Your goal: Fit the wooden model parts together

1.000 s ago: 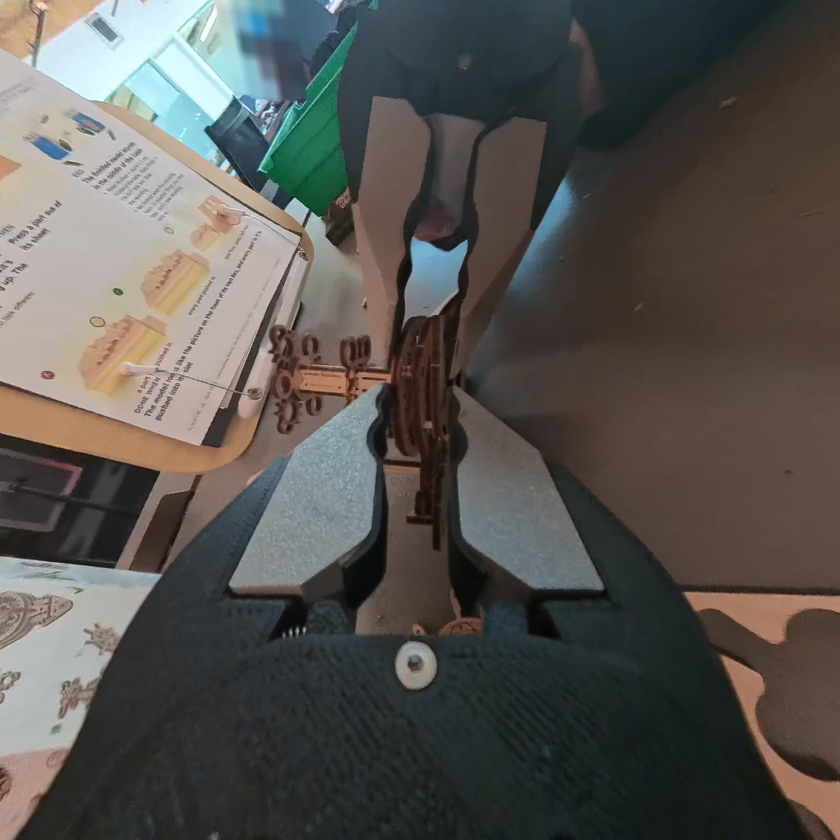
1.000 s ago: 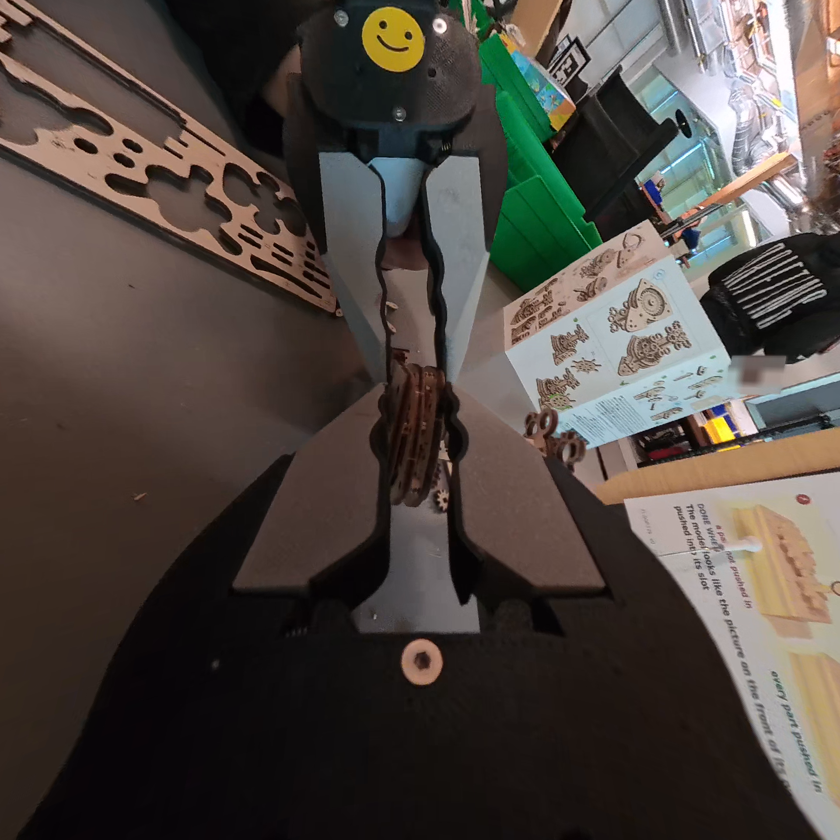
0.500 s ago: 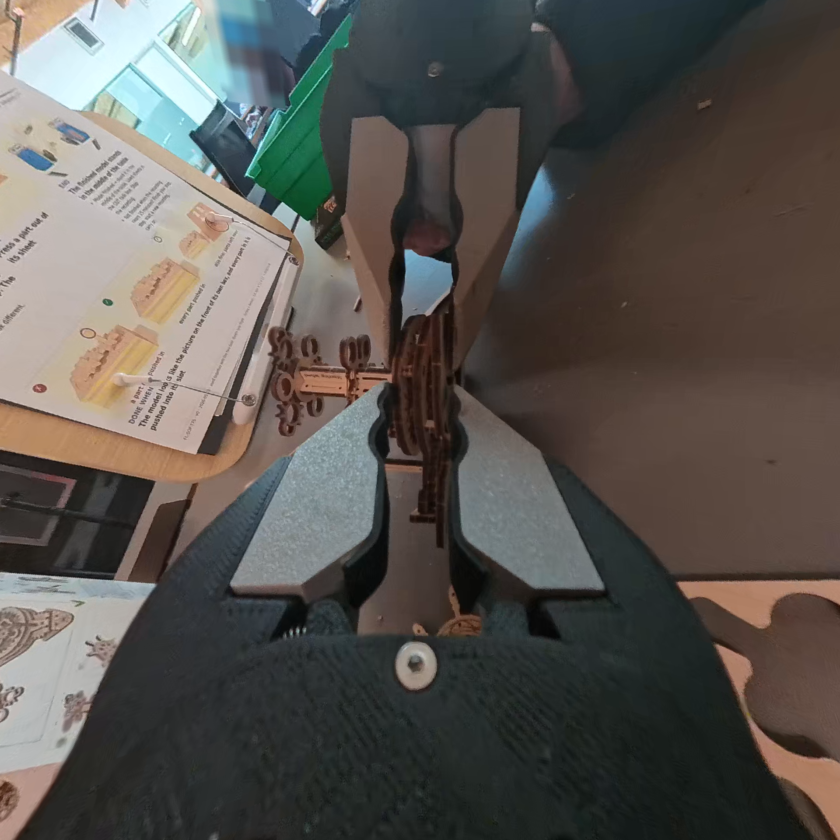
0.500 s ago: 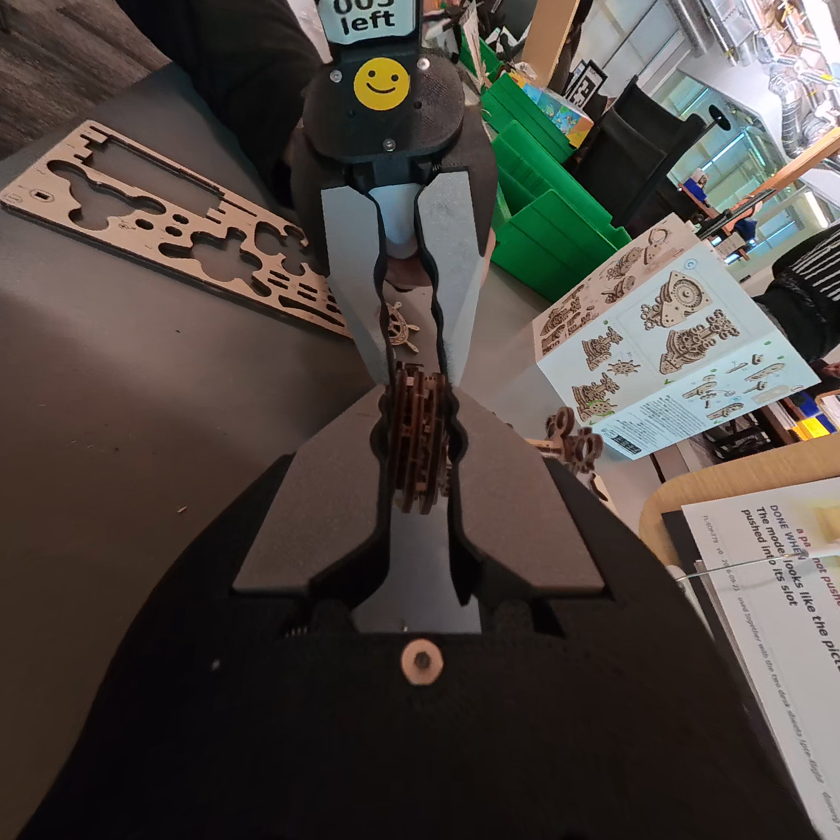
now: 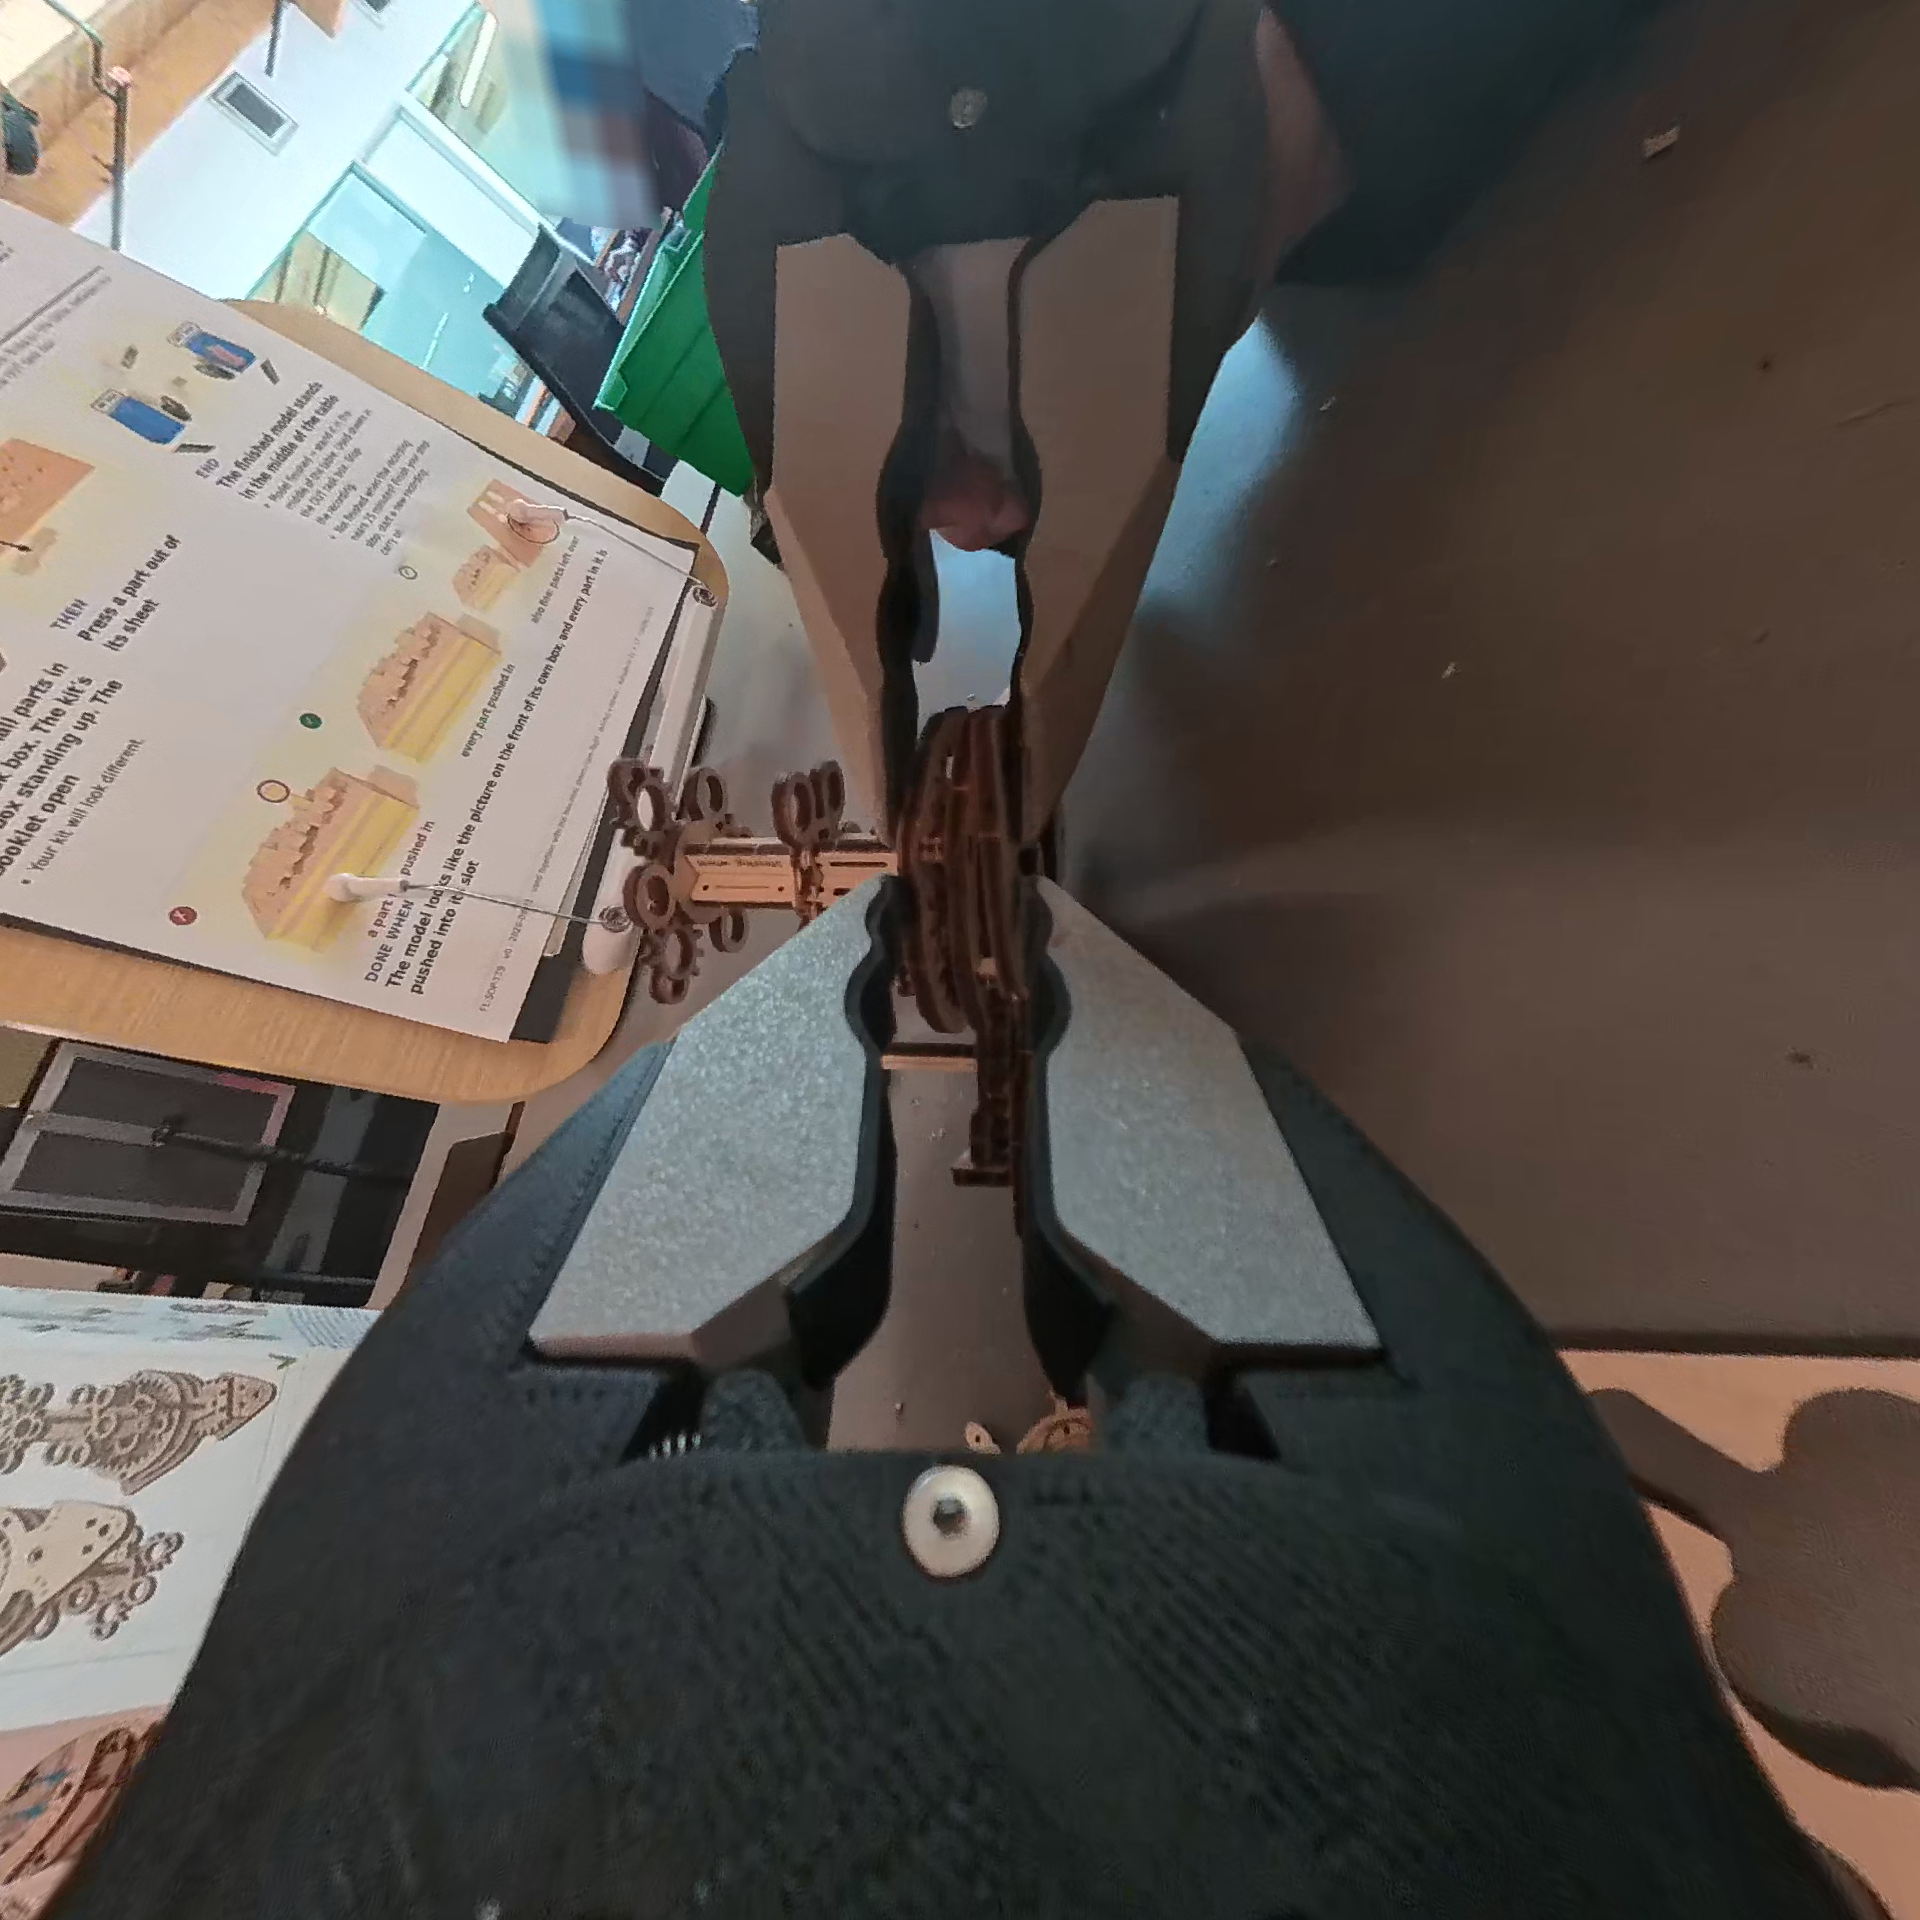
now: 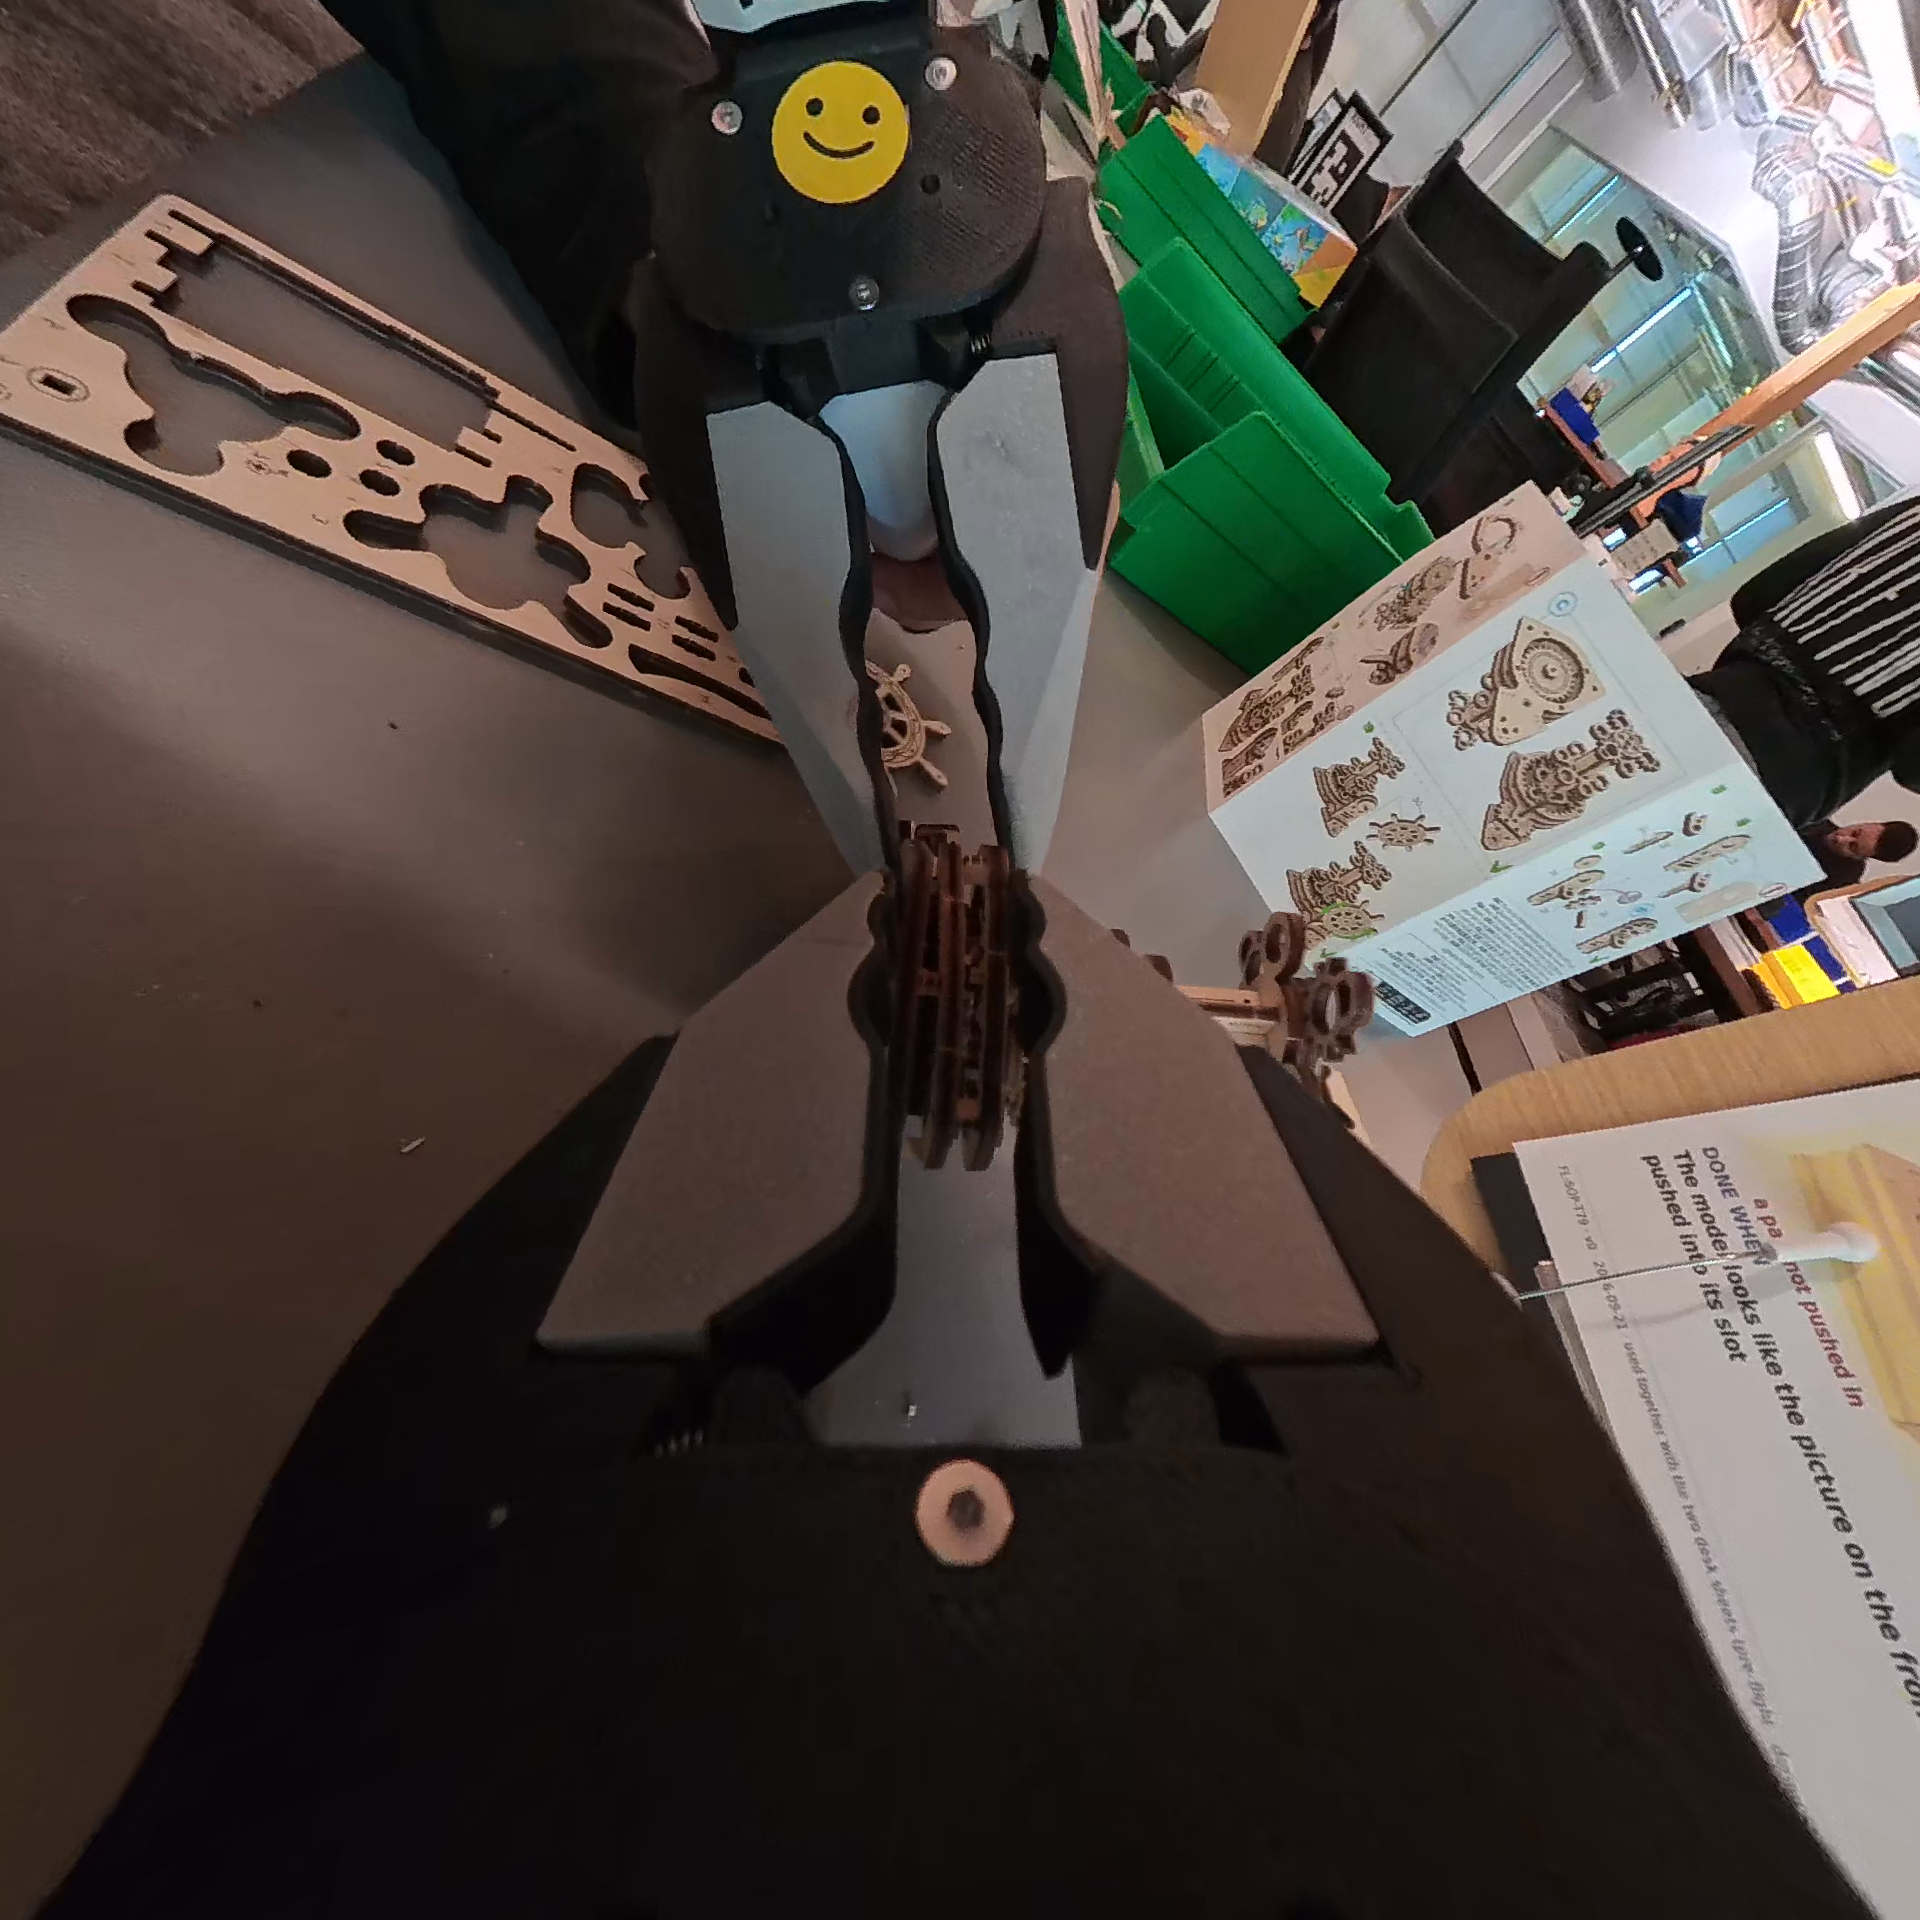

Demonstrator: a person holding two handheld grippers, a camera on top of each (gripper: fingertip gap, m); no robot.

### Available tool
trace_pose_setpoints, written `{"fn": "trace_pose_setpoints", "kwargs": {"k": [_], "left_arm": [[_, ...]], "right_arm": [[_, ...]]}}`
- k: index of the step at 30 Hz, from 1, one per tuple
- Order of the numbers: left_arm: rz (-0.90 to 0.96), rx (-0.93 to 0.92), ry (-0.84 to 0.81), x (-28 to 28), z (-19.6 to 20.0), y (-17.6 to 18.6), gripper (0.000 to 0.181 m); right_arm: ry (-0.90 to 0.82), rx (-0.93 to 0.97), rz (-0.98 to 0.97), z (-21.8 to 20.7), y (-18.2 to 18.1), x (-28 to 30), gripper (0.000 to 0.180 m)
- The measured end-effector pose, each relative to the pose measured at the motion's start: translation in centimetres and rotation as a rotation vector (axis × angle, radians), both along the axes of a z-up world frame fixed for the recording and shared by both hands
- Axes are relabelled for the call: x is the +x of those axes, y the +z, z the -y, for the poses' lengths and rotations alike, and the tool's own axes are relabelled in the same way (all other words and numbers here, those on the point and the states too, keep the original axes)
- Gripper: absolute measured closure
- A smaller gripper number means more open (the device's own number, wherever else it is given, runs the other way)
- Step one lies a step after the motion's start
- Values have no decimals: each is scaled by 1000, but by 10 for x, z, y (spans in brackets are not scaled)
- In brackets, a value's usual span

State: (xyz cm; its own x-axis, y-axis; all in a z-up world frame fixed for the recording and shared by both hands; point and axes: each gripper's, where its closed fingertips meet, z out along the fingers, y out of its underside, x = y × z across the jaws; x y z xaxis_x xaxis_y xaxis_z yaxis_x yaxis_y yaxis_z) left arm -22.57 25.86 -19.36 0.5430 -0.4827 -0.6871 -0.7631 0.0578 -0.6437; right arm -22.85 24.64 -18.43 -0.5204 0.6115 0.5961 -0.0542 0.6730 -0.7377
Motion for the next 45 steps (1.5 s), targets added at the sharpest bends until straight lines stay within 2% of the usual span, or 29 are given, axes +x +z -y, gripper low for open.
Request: {"fn": "trace_pose_setpoints", "kwargs": {"k": [9,19,23,28,30,34,36,40,45], "left_arm": [[-146,112,46,-2,-1,7,163],[-132,49,42,2,3,0,164],[-67,51,44,-2,-2,4,162],[-190,90,34,-7,-8,-7,161],[-239,138,24,-7,-6,-5,162],[-200,172,19,-7,-6,1,161],[-231,169,23,-9,-7,-3,161],[-245,165,-7,-4,-6,-4,161],[-234,161,12,-5,-10,-6,161]], "right_arm": [[-52,-10,1,-1,5,-1,165],[-71,-10,104,1,-2,2,167],[-96,-22,58,-2,3,-2,165],[-97,168,42,-8,-10,-1,162],[-91,140,65,-10,-8,6,162],[-66,22,75,-13,6,13,162],[-64,-6,69,-13,10,13,168],[-125,39,84,-22,5,8,172],[-115,57,120,-18,-3,8,171]]}}
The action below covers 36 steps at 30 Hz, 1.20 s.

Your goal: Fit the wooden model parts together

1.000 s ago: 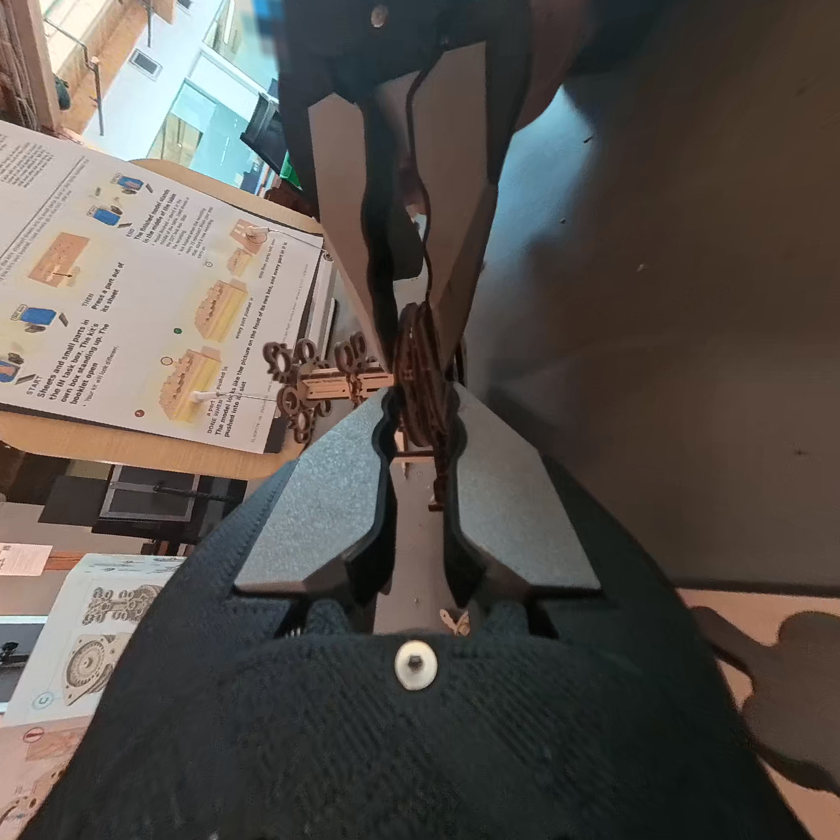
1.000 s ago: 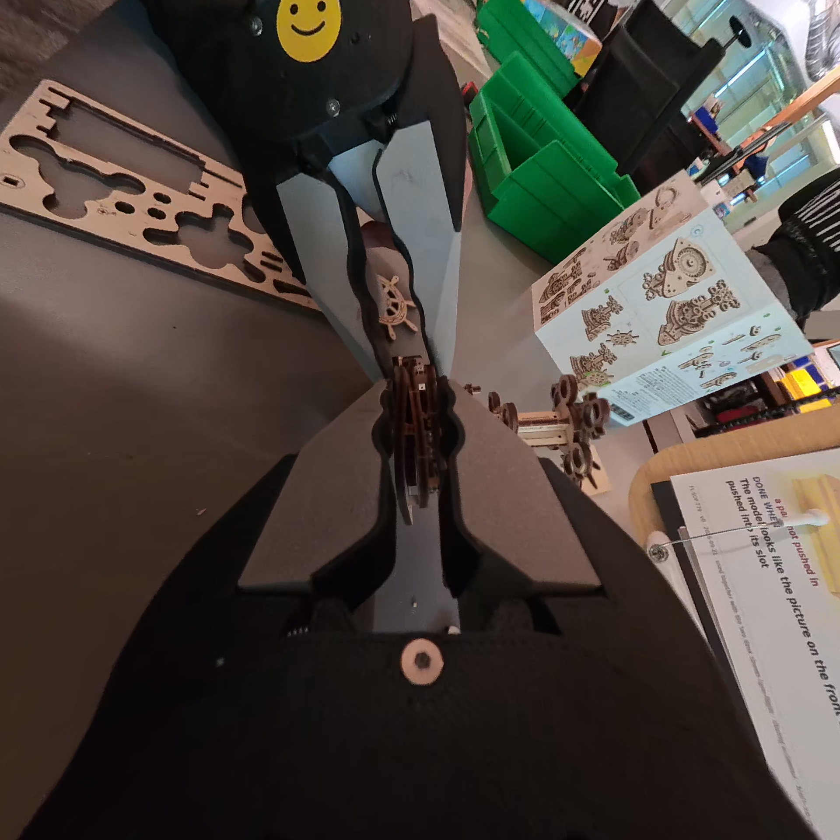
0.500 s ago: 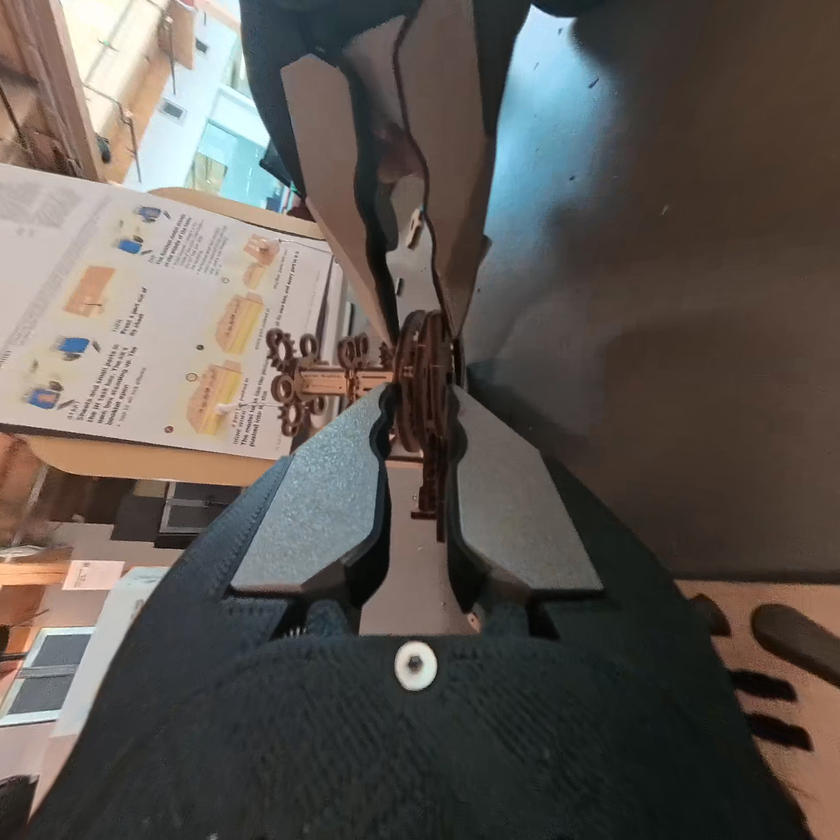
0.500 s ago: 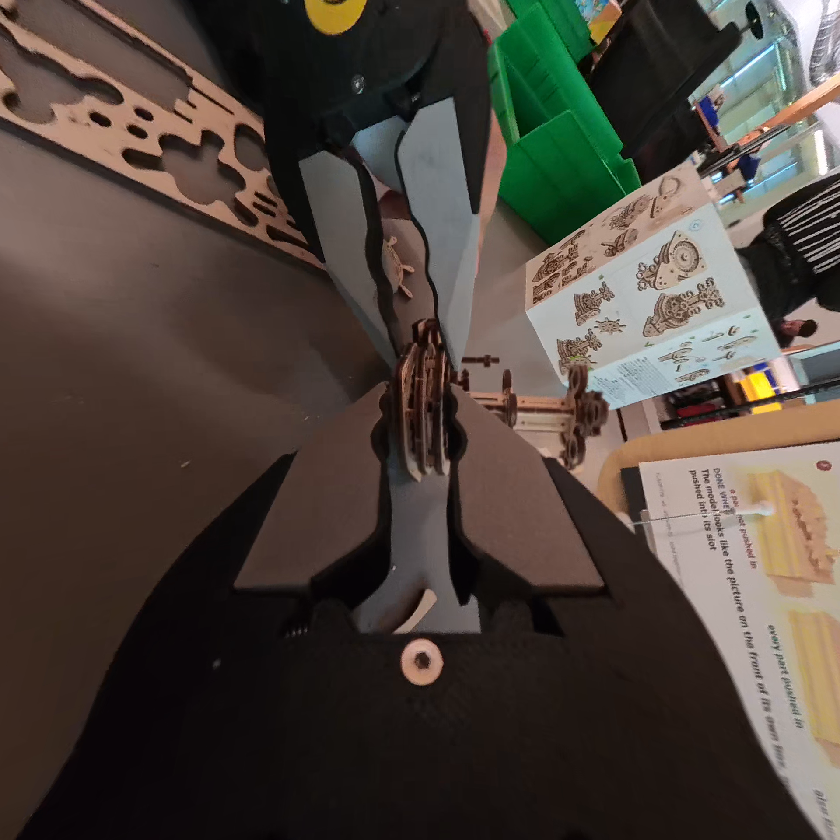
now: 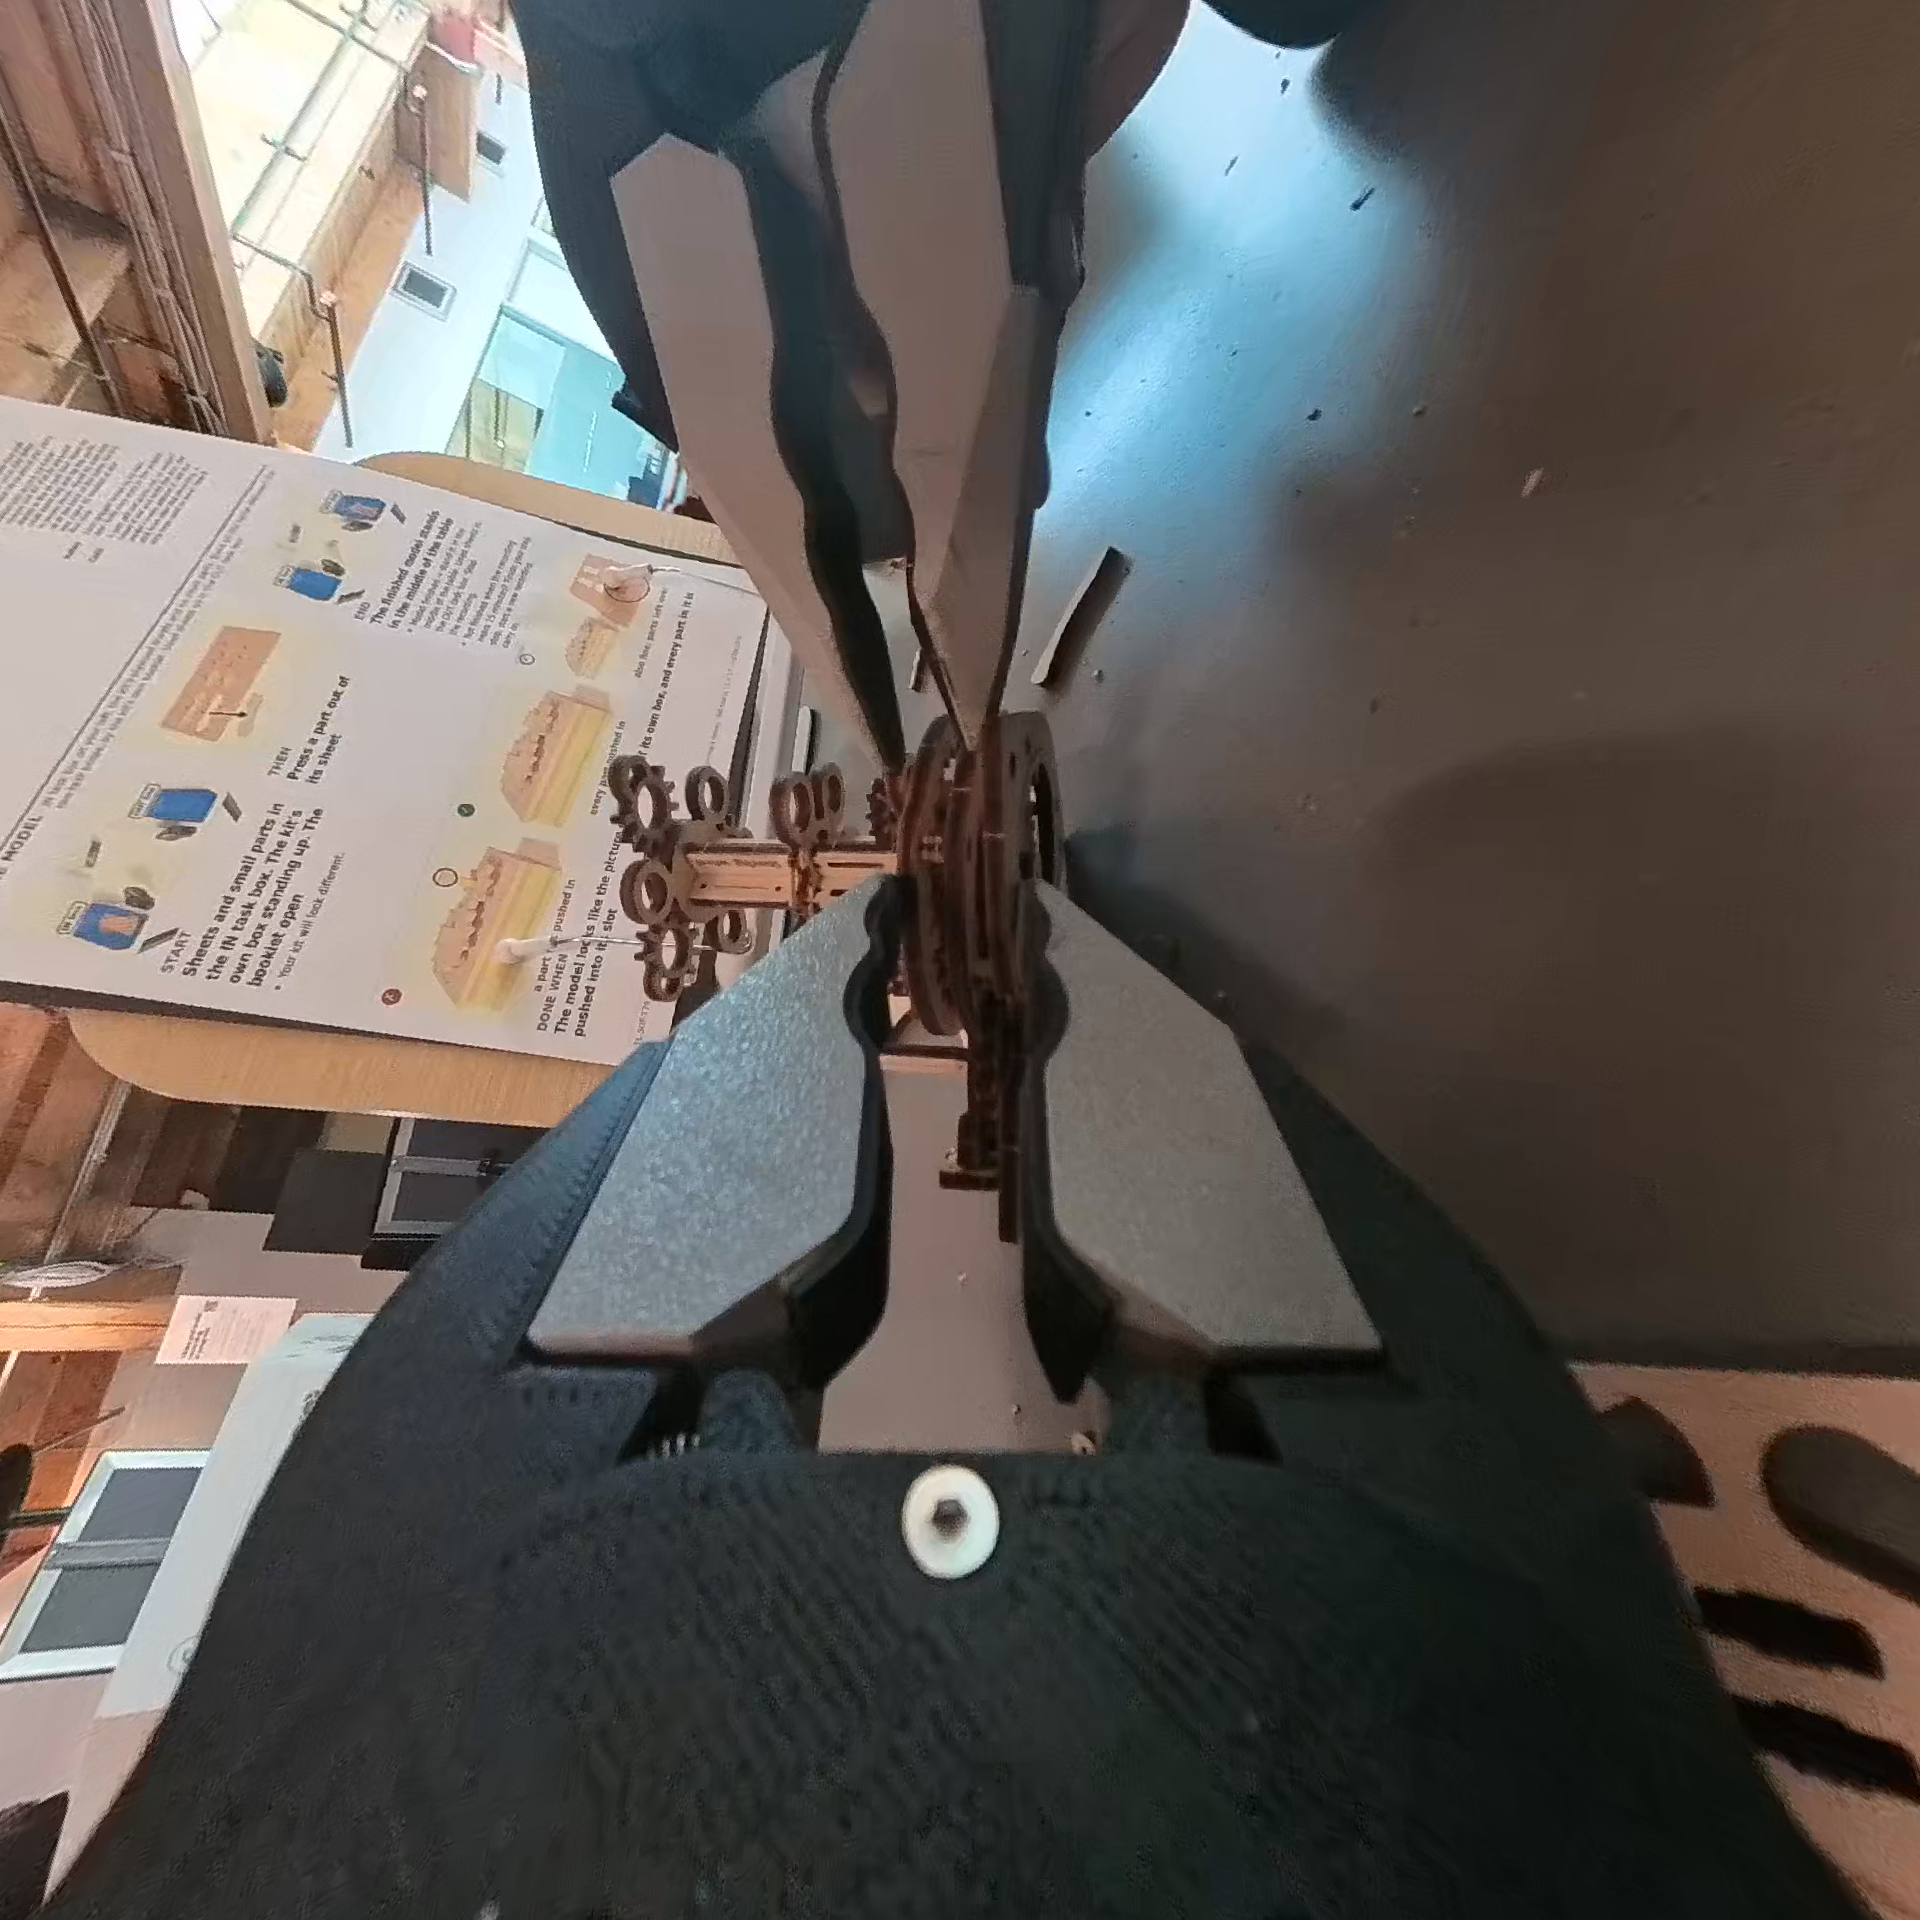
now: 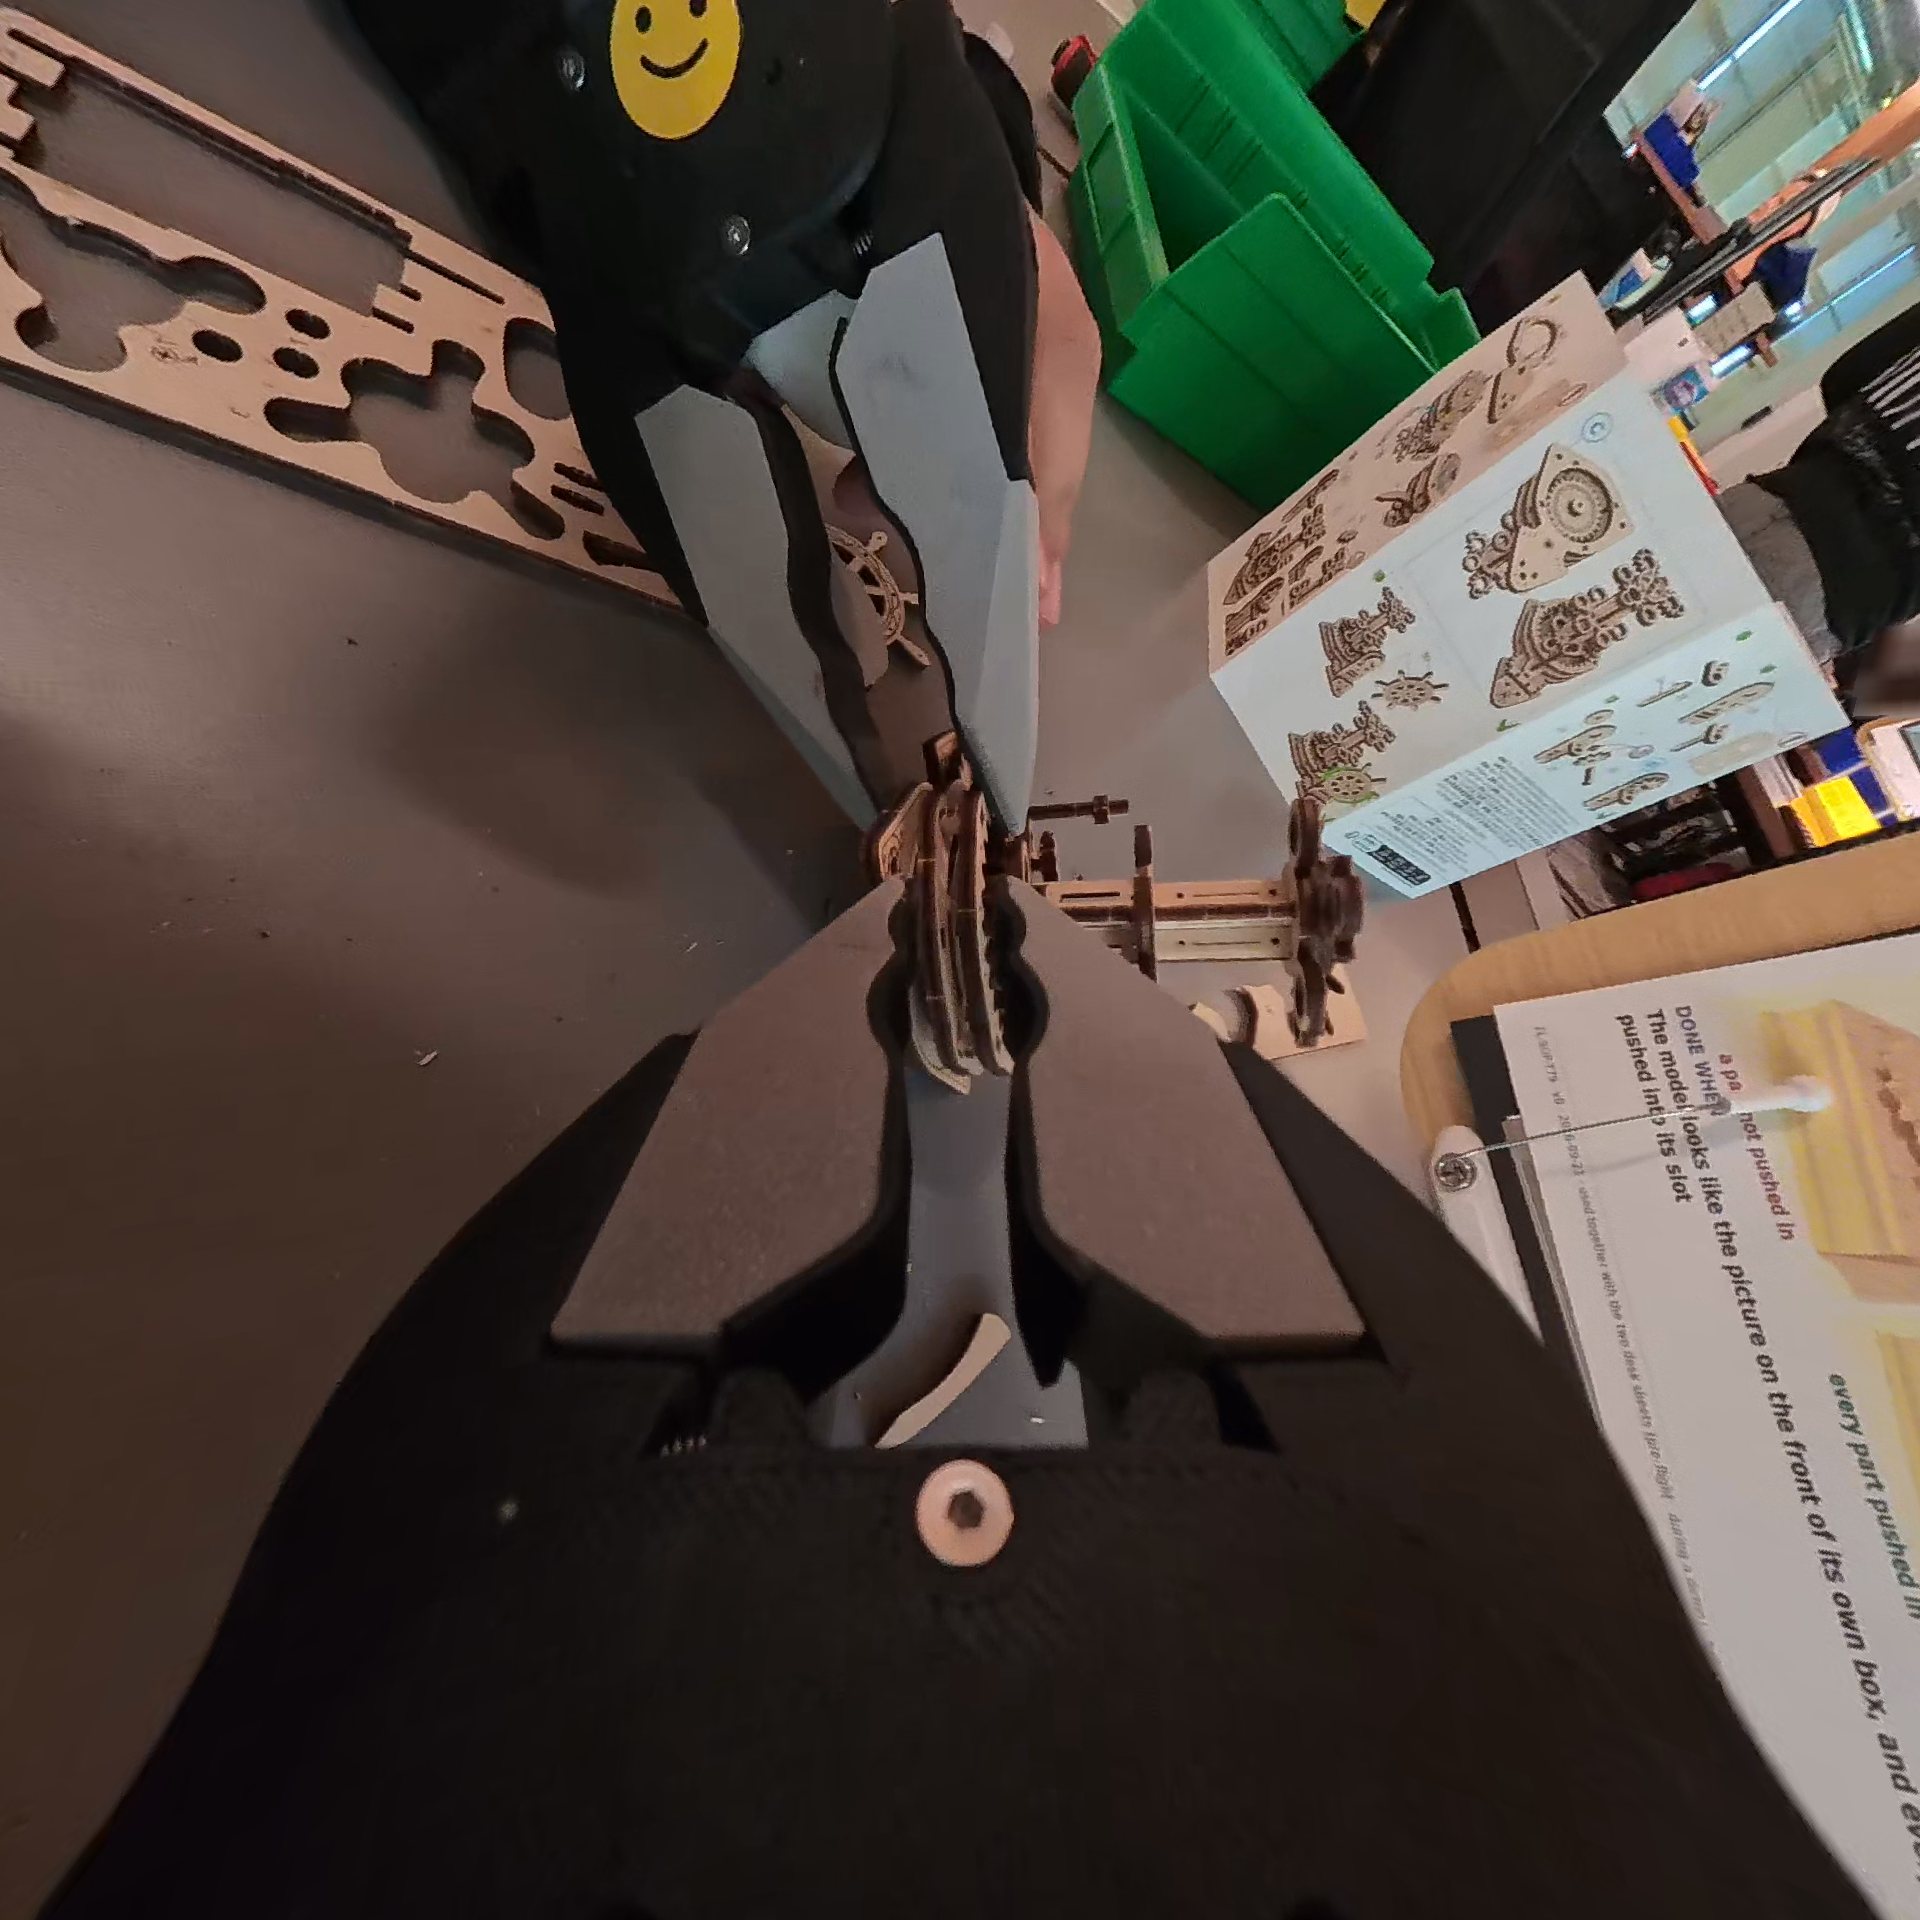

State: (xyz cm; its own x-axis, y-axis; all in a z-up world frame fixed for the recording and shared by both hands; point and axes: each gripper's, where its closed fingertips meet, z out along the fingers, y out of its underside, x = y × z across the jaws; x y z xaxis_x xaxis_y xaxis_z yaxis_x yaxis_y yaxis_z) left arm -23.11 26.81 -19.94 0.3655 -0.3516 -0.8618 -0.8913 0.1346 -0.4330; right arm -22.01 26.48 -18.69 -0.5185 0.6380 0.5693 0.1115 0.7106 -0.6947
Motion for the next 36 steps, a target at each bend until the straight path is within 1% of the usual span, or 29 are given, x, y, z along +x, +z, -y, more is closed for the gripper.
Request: {"fn": "trace_pose_setpoints", "kwargs": {"k": [2,7,9,12,13,14,15,17,19,21,23,25,28,29,30,31,32,35,36], "left_arm": [[4,-2,2,1,0,0,161],[30,-14,1,1,-1,1,161],[83,-14,20,-1,-2,6,161],[146,-7,24,-5,-1,16,161],[166,-12,21,-5,0,20,161],[188,-5,23,-5,0,25,162],[208,5,26,-5,1,31,161],[238,5,37,-4,1,38,162],[258,-21,60,-5,0,37,162],[304,-47,67,-6,0,35,162],[335,-65,81,-9,-1,36,162],[319,-59,72,-9,-1,37,162],[225,-69,66,-8,1,29,161],[189,-63,62,-7,2,26,162],[154,-53,61,-6,3,24,161],[115,-36,79,-7,2,24,161],[79,-19,93,-9,1,25,161],[92,-8,105,-12,0,27,161],[116,-7,110,-14,0,29,161]], "right_arm": [[1,0,4,0,0,0,171],[-10,101,-14,-2,0,2,173],[-8,41,-30,-3,9,4,171],[46,-136,-72,3,33,12,158],[52,-153,-79,3,37,13,156],[41,-130,-85,2,37,12,155],[37,-84,-97,4,35,12,158],[35,12,-136,10,33,9,167],[-37,141,-193,4,35,3,180],[-80,253,-227,0,35,0,180],[-104,301,-243,0,33,-2,173],[-108,282,-247,0,34,-2,175],[-86,192,-245,2,39,1,164],[-79,184,-232,3,37,1,164],[-70,191,-214,4,33,1,167],[-53,211,-205,6,28,1,176],[-42,233,-204,8,25,1,180],[-38,269,-228,10,25,-1,177],[-33,275,-233,12,25,-1,170]]}}
